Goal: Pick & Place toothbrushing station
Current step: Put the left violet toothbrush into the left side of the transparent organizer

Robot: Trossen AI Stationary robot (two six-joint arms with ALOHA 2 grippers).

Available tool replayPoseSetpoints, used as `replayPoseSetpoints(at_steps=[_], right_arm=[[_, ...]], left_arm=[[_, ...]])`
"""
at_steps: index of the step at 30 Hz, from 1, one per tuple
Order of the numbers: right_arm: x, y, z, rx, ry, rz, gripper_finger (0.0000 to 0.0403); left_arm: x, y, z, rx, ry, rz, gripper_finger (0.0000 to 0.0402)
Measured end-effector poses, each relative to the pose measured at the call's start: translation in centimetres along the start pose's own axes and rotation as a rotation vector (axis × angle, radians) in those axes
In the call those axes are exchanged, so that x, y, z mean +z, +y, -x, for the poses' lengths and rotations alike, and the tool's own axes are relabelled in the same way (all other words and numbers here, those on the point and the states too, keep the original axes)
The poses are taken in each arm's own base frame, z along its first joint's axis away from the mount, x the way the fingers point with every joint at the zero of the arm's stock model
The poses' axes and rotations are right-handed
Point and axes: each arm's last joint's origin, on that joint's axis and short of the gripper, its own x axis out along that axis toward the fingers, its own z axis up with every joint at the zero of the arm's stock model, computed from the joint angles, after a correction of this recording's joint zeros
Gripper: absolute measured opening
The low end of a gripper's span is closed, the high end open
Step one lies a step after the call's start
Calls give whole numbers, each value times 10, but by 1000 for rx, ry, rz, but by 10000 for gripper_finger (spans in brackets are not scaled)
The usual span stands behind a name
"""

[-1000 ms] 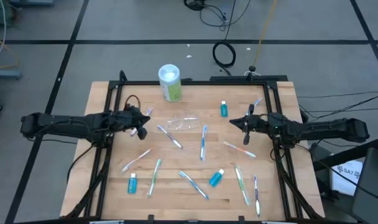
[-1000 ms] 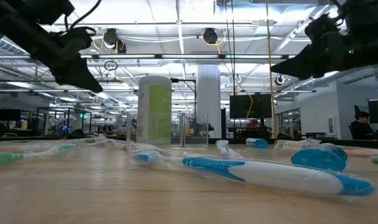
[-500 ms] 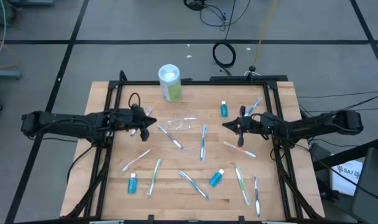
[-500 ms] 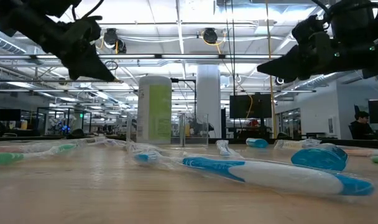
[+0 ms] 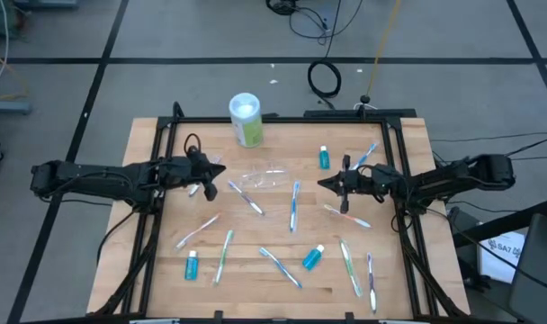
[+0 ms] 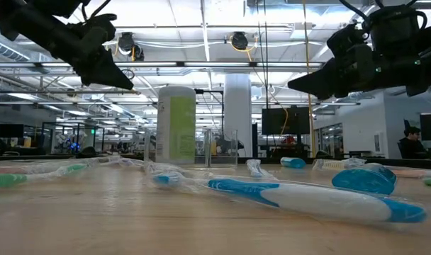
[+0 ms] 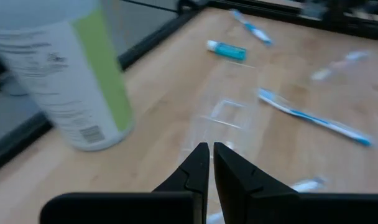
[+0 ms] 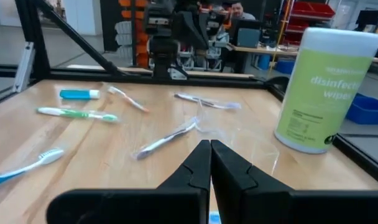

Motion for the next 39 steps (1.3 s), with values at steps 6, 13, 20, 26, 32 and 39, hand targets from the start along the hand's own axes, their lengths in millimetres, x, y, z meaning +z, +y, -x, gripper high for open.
replayPoseSetpoints(at_steps=[6,13,20,26,32,39], right_arm=[[-1,-3,0,-108,17,-23,4],[-1,-3,0,-105,18,-19,4],[-1,-3,0,-105,18,-19,4],[-1,-3,0,-105,17,-19,4],[-1,-3,0,-105,15,-18,4],[0,-3,0,-105,10,-18,4]], left_arm=[[0,4,-1,134,-18,70,31],[-14,13,-1,280,90,146,41],[-29,28,2,406,220,245,110],[-36,35,-4,392,256,306,148],[-42,42,-21,426,320,348,152],[-50,52,-50,427,383,368,152]])
